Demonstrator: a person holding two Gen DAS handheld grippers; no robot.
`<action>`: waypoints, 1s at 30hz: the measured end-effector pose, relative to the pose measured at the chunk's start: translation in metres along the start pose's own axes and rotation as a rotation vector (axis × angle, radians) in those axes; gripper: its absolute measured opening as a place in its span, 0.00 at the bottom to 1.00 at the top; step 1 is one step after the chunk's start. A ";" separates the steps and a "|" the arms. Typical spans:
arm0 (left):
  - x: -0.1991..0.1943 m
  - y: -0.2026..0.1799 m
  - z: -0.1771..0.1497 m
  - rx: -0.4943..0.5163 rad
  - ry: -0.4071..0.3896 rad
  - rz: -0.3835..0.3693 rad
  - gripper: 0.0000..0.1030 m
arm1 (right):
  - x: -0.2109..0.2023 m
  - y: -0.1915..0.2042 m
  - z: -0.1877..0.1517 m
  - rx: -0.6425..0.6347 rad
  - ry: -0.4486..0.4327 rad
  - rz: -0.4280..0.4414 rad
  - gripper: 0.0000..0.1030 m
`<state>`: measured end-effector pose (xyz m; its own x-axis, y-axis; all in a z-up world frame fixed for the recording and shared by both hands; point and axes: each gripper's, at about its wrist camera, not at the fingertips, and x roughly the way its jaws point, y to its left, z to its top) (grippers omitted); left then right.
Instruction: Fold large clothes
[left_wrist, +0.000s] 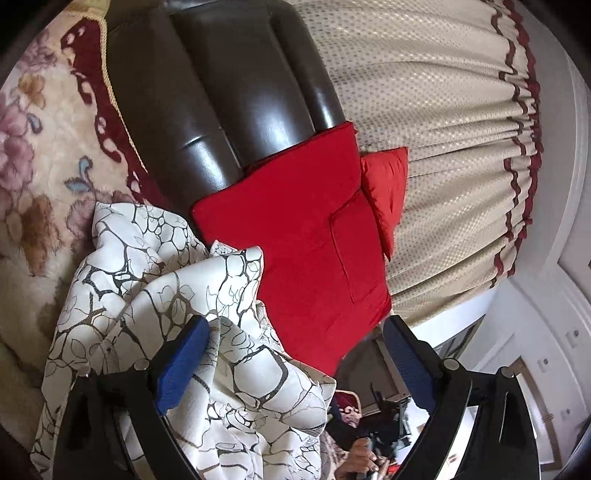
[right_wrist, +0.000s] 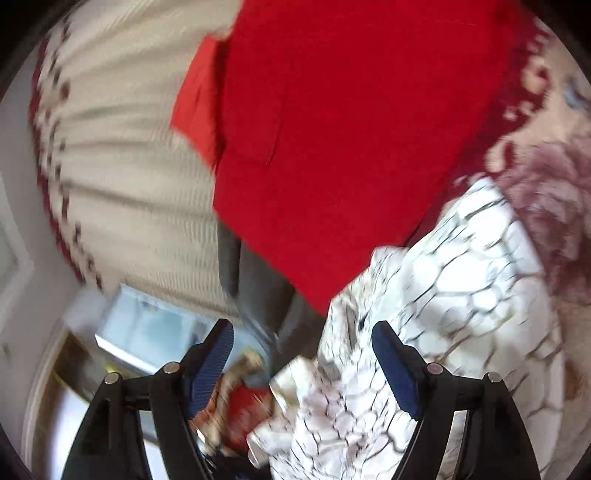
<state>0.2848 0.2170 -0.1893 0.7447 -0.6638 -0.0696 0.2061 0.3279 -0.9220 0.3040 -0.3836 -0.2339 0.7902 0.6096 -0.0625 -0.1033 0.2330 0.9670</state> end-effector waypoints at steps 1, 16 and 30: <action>0.001 0.000 0.000 0.003 -0.006 0.005 0.94 | 0.003 0.005 -0.003 -0.032 0.011 -0.008 0.78; -0.021 -0.044 -0.024 0.078 0.038 0.058 0.94 | 0.051 0.003 -0.048 -0.065 0.216 -0.057 0.76; 0.046 -0.018 -0.034 -0.217 0.208 0.148 0.97 | 0.053 0.004 -0.060 -0.078 0.249 -0.091 0.76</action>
<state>0.2933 0.1577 -0.1889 0.6061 -0.7500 -0.2648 -0.0513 0.2953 -0.9540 0.3089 -0.3050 -0.2485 0.6265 0.7489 -0.2162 -0.0926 0.3470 0.9333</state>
